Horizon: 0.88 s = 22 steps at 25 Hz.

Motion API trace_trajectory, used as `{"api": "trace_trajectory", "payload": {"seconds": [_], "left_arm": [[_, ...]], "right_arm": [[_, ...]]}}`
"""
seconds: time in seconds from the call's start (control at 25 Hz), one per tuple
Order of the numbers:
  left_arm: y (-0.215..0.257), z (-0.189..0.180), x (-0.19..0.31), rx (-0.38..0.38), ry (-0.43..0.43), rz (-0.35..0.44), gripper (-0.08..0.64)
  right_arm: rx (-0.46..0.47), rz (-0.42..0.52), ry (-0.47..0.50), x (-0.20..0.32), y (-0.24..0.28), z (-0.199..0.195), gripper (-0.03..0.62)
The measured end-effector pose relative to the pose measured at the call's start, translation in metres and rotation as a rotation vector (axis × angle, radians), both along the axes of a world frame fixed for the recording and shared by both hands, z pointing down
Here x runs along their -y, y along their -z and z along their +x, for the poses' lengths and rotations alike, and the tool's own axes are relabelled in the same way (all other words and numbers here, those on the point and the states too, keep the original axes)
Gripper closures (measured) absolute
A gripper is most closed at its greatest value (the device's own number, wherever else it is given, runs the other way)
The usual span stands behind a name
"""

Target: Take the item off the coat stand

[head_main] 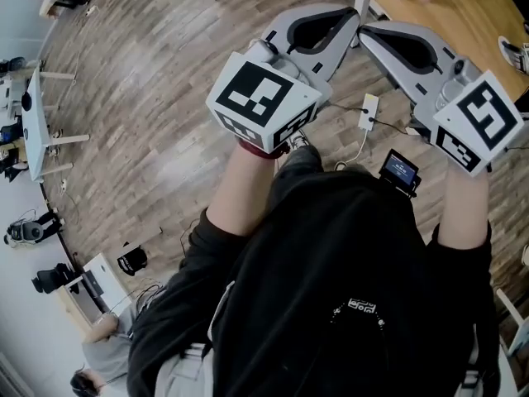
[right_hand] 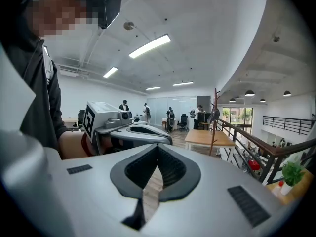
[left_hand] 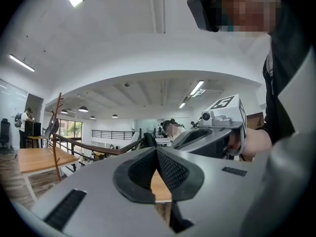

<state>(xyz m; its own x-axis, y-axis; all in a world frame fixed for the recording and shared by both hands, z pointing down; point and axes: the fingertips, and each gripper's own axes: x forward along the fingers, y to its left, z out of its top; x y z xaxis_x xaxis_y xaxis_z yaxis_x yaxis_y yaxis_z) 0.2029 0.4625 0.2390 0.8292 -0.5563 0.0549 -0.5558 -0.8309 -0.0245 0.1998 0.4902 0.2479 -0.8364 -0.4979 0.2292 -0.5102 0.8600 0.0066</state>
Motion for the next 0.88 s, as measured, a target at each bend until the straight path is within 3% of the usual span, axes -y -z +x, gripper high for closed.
{"api": "trace_trajectory", "payload": {"seconds": [0.32, 0.6, 0.88], "left_arm": [[0.025, -0.060, 0.068, -0.031, 0.001, 0.044, 0.563], [0.027, -0.105, 0.114, -0.050, -0.008, 0.032, 0.563], [0.018, -0.146, 0.143, -0.078, 0.055, -0.007, 0.563]], "right_arm": [[0.009, 0.036, -0.026, 0.070, 0.024, -0.059, 0.577], [0.000, 0.037, -0.015, 0.115, 0.027, -0.104, 0.577], [-0.017, 0.002, 0.043, 0.144, 0.018, -0.143, 0.578]]}}
